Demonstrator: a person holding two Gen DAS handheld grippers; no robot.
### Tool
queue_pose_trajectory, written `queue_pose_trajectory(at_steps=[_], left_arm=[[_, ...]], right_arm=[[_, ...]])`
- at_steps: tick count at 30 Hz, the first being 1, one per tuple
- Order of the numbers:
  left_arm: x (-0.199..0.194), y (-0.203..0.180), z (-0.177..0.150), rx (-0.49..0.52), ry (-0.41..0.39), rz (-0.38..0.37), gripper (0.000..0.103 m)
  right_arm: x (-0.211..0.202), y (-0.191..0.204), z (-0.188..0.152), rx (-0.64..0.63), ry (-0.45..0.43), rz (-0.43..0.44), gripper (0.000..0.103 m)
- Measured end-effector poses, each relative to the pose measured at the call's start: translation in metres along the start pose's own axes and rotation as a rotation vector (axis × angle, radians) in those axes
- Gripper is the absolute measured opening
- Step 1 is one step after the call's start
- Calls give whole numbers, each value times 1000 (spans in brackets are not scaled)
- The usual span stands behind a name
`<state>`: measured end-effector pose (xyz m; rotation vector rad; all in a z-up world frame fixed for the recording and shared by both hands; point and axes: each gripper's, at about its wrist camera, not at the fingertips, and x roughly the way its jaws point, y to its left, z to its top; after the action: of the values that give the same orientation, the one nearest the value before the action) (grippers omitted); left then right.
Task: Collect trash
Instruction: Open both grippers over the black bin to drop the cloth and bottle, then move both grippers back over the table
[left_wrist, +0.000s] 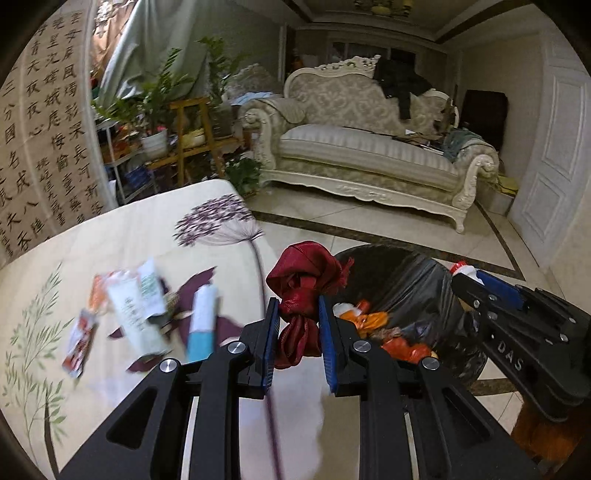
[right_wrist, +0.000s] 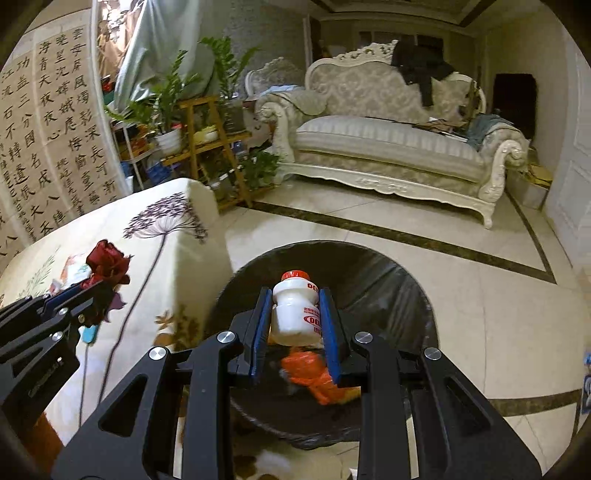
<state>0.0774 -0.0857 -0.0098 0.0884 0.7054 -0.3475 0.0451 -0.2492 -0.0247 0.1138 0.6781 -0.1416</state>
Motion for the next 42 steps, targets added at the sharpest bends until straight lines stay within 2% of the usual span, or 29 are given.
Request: queue_pose_trajectory(at_steps=[8,26,27,30,31,35,36,37,39,42], left_arm=[[29,-24,8,46,24,-10,22],[58,-47,16,86,56,1,23],[58,-47,16,86,57,2,25],[59,-48,17,85,60,5,45],[59,-48,17,85,57,6,48],[58,-47,18,80,50,8,56],[58,-46,18,76,51,9,60],[59,-46,18,73,51,9,64],[57,-44,18,65,49,11,68],[56,-44,17,65,43,12,69]], right_arm=[[7,-16,4,3,-16,-45,25],[32,-39,4,39,15,-80,25],[34,-40,3,44,19,-80,25],[36,-43,2,58,24,-77,27],[36,-44,2,61,25,-80,27],[37,-45,1,66,30,-86,28],[37,-47,0,67,31,-86,30],[37,-48,-1,69,31,-89,36],[37,-50,-1,71,28,-93,39],[36,-49,-2,75,29,-95,39]])
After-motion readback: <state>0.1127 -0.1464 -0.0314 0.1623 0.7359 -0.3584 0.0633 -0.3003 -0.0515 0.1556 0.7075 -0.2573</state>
